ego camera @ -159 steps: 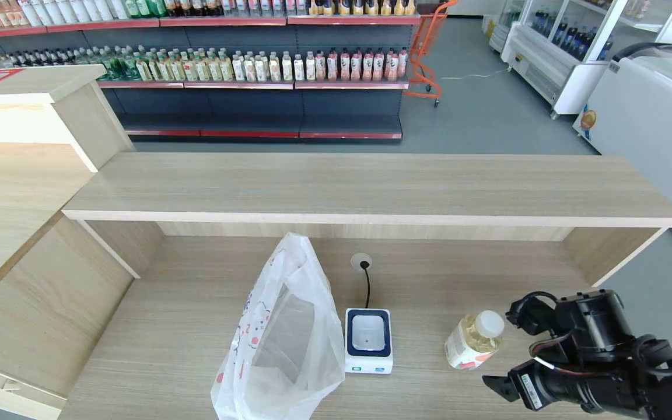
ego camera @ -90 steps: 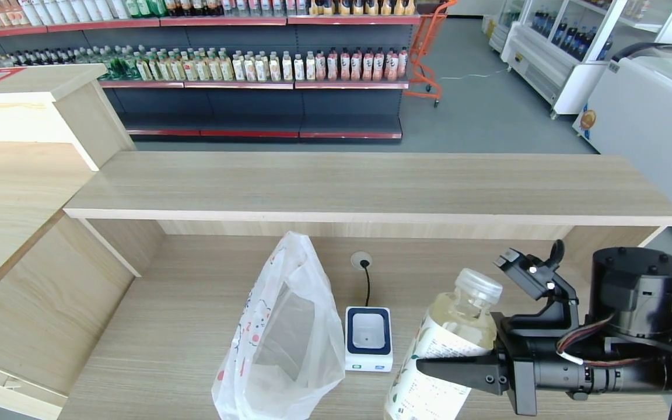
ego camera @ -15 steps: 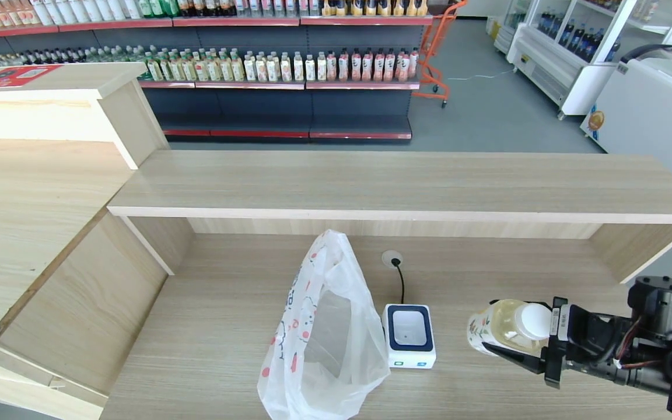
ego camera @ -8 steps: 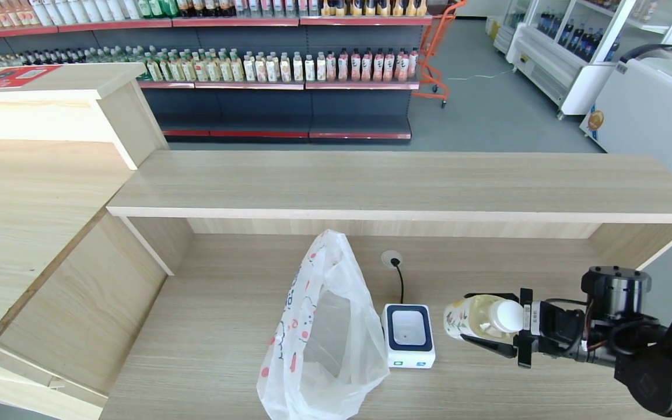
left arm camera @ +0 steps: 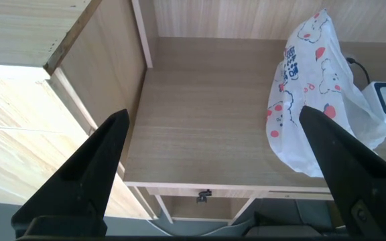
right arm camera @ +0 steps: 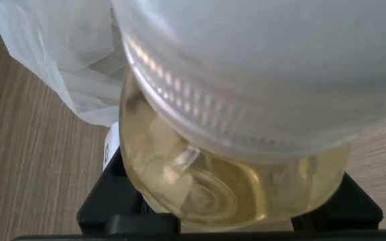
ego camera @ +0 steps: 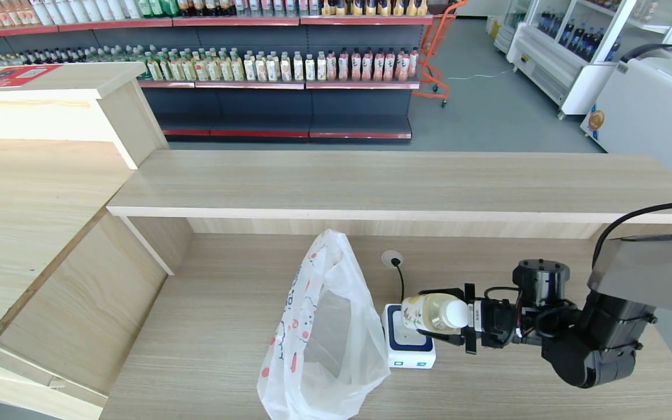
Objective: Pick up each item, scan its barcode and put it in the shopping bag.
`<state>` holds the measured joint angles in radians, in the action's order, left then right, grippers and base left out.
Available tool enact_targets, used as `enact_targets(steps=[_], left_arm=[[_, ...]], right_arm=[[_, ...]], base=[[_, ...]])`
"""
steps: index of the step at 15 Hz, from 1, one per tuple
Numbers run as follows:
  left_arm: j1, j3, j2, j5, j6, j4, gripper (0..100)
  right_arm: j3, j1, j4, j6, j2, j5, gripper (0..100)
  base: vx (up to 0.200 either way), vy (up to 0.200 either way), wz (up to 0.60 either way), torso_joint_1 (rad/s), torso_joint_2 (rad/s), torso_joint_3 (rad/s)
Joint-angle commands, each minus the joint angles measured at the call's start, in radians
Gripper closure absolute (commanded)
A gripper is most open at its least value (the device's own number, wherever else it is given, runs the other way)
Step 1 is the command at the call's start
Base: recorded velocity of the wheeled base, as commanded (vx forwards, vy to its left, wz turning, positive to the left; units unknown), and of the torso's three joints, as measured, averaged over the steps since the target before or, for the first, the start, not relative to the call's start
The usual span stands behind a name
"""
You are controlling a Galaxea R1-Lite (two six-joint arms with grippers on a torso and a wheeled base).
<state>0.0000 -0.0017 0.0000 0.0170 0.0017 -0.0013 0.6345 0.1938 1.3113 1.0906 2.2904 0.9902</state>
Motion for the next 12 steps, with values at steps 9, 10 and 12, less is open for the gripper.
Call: enact_targets(steps=[9,10,12], left_arm=[[0.000,0.000,0.000,0.001,0.000,0.000,0],[0.000,0.000,0.000,0.000,0.000,0.000,0],[0.000,0.000,0.000,0.000,0.000,0.000,0]], right_arm=[[0.100,0.018,0.000,0.061,0.092,-0.004,100],[0.100,0.018,0.000,0.061,0.092,-0.004,100],[0.099,0.016,0.000,0.066,0.080,-0.004,100]], base=[[0.000,0.000,0.00,0.000,0.00,0.000],[0.000,0.000,0.00,0.000,0.00,0.000],[0.000,0.000,0.00,0.000,0.00,0.000]])
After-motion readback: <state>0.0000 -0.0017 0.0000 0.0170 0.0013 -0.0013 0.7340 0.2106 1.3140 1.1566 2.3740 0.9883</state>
